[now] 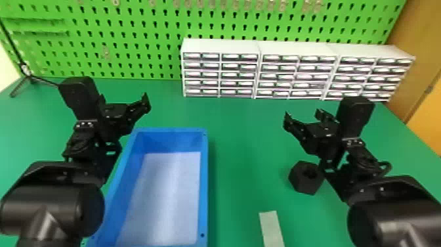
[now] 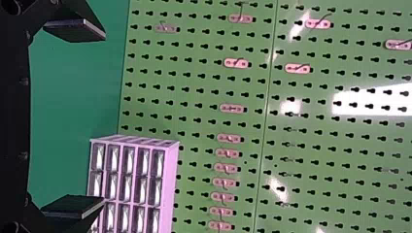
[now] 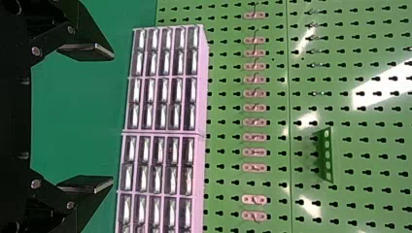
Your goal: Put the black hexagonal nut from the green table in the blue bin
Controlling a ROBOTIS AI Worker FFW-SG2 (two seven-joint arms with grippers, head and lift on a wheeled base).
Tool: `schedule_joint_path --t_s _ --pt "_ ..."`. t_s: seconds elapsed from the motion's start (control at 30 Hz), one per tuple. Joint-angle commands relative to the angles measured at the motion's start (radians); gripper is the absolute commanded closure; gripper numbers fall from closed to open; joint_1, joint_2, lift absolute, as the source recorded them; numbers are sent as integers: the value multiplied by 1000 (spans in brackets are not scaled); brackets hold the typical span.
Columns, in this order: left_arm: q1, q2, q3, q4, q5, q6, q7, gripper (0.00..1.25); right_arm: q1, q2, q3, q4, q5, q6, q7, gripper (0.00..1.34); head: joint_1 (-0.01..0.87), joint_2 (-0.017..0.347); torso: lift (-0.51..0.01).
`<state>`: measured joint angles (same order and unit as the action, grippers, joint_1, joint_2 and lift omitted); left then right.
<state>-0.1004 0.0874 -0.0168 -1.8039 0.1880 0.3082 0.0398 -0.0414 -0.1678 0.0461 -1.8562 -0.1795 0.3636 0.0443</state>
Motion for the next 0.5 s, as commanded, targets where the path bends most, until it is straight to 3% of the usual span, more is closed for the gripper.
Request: schedule_joint_path --t_s 0.0,0.47 --pt "-1 0 1 0 1 0 0 98 0 1 0 0 0 0 -1 369 692 8 -97" --pt "1 0 0 0 1 0 0 96 1 2 0 0 -2 2 0 369 692 8 -97"
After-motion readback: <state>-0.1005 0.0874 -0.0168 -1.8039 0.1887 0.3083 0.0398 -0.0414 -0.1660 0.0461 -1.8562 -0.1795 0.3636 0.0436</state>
